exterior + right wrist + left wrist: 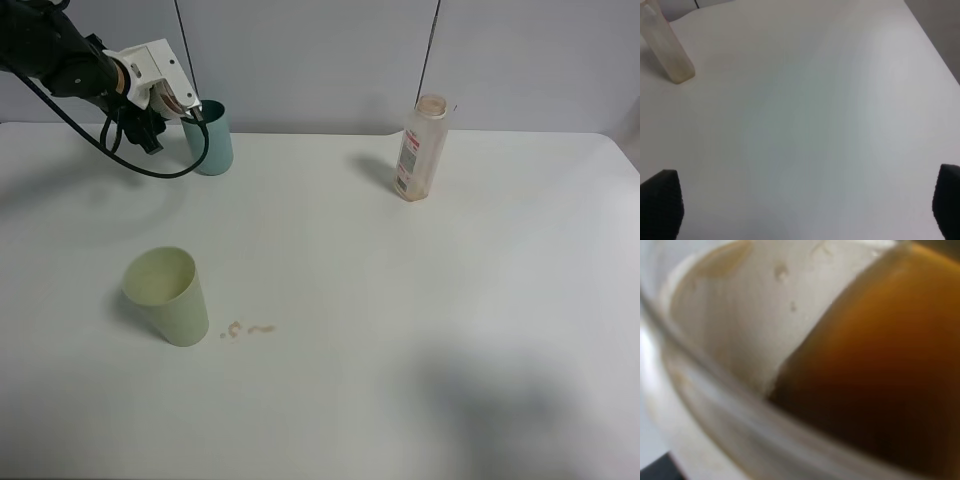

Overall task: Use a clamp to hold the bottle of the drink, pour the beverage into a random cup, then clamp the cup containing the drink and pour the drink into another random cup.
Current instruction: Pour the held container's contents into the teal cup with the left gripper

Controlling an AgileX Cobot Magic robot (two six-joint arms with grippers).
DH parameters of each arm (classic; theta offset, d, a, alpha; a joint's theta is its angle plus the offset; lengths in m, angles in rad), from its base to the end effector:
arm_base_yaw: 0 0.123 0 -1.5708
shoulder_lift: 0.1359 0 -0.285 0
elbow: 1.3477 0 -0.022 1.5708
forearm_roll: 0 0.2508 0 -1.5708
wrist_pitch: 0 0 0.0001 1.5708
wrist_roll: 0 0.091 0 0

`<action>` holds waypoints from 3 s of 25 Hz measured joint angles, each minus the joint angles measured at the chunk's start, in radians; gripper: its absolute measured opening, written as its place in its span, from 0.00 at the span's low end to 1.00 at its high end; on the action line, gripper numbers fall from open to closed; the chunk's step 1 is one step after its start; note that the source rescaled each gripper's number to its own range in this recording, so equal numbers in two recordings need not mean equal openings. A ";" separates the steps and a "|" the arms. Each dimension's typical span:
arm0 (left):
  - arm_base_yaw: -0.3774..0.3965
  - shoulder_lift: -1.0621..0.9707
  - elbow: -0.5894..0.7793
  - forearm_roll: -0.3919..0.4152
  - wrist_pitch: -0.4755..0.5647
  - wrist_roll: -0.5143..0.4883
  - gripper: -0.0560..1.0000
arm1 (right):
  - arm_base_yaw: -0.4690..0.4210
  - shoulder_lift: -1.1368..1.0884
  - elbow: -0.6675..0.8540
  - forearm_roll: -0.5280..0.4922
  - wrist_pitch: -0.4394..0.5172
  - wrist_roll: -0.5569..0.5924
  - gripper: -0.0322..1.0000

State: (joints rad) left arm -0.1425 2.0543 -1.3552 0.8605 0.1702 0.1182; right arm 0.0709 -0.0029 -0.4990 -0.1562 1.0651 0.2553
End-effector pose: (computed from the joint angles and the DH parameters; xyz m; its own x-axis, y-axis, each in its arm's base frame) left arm 0.4481 -0.0524 0.1692 -0.3320 0.8749 -0.3526 0.5668 0.4838 0.6668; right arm -0.0050 -0.0128 0.2775 -0.4362 0.1460 -0.8879 0.1306 0.9866 0.0981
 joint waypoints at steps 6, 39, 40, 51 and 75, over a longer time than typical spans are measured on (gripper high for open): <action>0.000 0.000 0.000 0.008 0.010 0.003 0.07 | 0.000 0.000 0.000 0.000 0.000 0.000 1.00; 0.000 0.003 -0.023 0.019 0.046 0.029 0.07 | 0.000 0.000 0.000 0.000 0.000 0.000 1.00; 0.000 0.003 -0.023 0.019 0.046 0.029 0.07 | 0.000 0.000 0.000 0.000 0.000 0.000 1.00; 0.000 0.003 -0.043 0.038 0.063 0.029 0.06 | 0.000 0.000 0.000 0.000 0.000 0.000 1.00; -0.021 0.003 -0.060 0.088 0.097 0.036 0.06 | 0.000 0.000 0.000 0.000 0.000 0.000 1.00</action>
State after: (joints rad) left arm -0.1633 2.0577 -1.4150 0.9486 0.2676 0.1546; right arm 0.0709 -0.0029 -0.4990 -0.1562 1.0651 0.2553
